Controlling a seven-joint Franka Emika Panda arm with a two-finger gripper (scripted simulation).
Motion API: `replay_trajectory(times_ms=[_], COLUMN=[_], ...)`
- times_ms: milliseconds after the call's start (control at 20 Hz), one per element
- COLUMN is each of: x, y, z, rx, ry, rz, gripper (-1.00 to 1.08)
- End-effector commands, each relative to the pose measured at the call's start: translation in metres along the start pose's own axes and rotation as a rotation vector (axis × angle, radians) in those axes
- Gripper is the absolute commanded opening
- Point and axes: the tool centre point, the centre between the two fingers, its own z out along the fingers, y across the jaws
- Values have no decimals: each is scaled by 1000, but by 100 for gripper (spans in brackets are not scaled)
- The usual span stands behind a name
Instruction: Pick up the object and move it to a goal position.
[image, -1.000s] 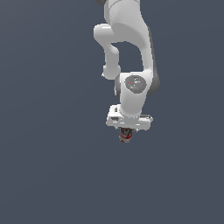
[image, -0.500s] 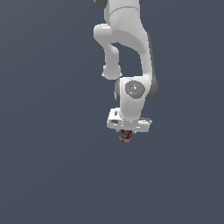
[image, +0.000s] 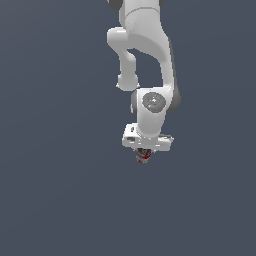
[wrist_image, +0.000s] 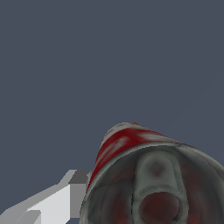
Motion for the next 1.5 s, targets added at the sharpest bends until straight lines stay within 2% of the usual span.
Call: replay_trajectory(times_ms=[0,500,1450], x=[1,19,65], y=[0,5,23], z=[-2,-45,-209], rx=[2,34,159], ry=[4,68,299], rz=[-4,-81,-364], gripper=[-100,-100,-100])
